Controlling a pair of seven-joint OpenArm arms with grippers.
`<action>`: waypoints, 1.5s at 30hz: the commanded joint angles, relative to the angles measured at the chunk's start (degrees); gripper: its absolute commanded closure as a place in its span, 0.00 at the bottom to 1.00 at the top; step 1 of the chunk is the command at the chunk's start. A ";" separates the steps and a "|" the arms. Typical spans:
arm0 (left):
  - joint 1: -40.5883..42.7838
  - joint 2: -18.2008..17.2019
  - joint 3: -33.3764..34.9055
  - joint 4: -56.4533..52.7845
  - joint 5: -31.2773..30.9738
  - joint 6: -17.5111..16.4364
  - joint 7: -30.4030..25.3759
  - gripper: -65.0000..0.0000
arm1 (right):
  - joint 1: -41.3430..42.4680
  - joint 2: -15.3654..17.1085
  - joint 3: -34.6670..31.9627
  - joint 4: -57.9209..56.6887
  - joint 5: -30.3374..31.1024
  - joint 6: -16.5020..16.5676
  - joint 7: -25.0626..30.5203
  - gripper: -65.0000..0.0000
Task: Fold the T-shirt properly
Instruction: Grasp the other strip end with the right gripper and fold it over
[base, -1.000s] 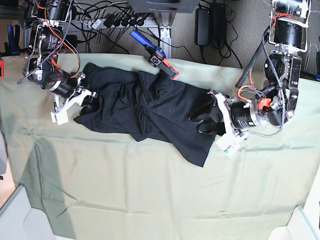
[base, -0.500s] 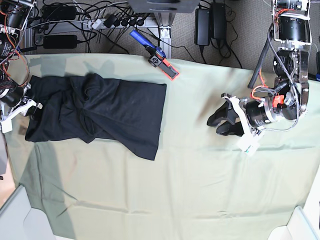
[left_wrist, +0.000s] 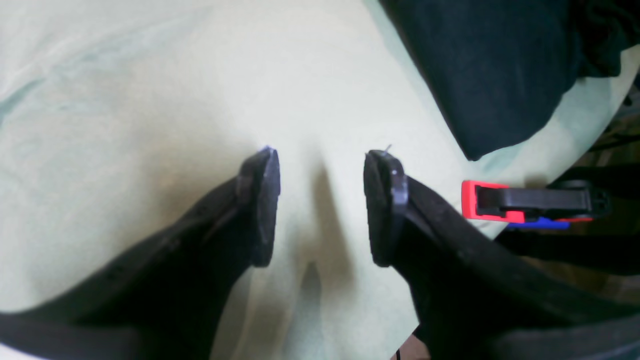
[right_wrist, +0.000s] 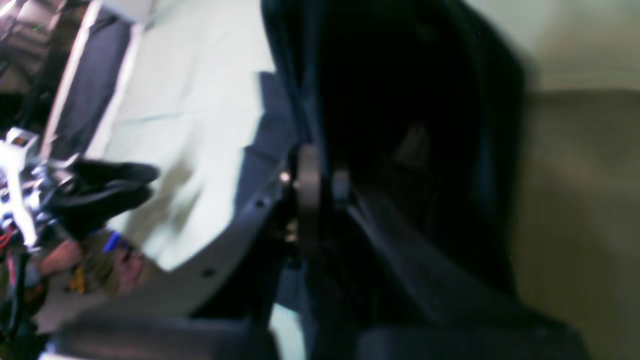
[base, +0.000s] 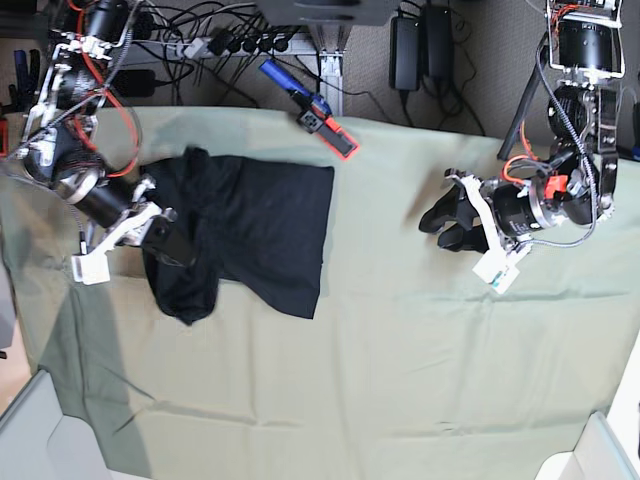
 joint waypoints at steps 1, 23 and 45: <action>-0.63 -0.66 -0.26 0.70 -0.94 -0.56 -1.01 0.53 | 0.76 -0.20 -0.98 1.44 0.79 5.53 2.01 1.00; 1.84 -0.66 -0.28 0.70 -0.98 -0.56 -1.03 0.53 | 0.74 -7.48 -21.84 -0.48 -11.93 5.53 6.97 0.69; 1.86 -0.81 -12.59 0.70 -9.60 -0.56 1.84 0.53 | 16.55 -7.41 -15.58 -0.48 -13.70 5.51 12.04 0.43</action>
